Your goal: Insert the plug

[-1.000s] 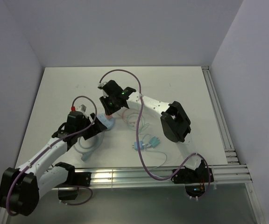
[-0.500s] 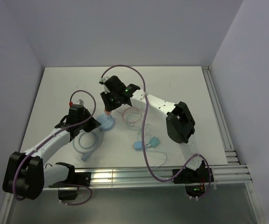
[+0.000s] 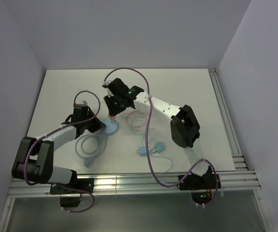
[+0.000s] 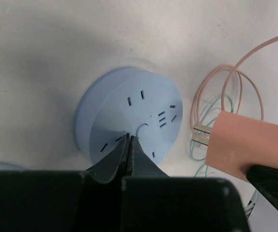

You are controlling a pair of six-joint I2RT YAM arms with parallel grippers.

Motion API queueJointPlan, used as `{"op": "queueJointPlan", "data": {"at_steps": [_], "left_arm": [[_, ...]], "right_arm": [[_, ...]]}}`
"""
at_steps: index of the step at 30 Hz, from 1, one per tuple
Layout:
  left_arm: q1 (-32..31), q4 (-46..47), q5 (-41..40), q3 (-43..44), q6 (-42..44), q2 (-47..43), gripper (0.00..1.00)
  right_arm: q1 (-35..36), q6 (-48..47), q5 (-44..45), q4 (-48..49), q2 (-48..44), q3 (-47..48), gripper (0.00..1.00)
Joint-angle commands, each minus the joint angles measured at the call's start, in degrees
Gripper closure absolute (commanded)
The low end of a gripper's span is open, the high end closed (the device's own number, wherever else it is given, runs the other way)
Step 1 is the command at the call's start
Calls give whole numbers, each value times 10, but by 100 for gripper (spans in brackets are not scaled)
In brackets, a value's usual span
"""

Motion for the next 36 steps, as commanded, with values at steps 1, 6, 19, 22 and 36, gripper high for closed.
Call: {"op": "queueJointPlan", "data": {"at_steps": [1, 6, 19, 22, 36], "left_arm": [[6, 27, 10, 18, 1, 14, 100], [6, 25, 15, 21, 1, 34, 100], [6, 15, 11, 18, 7, 24, 100], [6, 18, 13, 16, 8, 26, 100], [6, 19, 16, 13, 8, 24, 100]], "right_arm": [[-3, -9, -4, -16, 12, 36, 100], [-4, -5, -3, -33, 27, 50, 100], [3, -3, 2, -41, 54, 68, 100], [6, -1, 0, -36, 56, 64, 100], [15, 6, 4, -35, 72, 77, 100]]}}
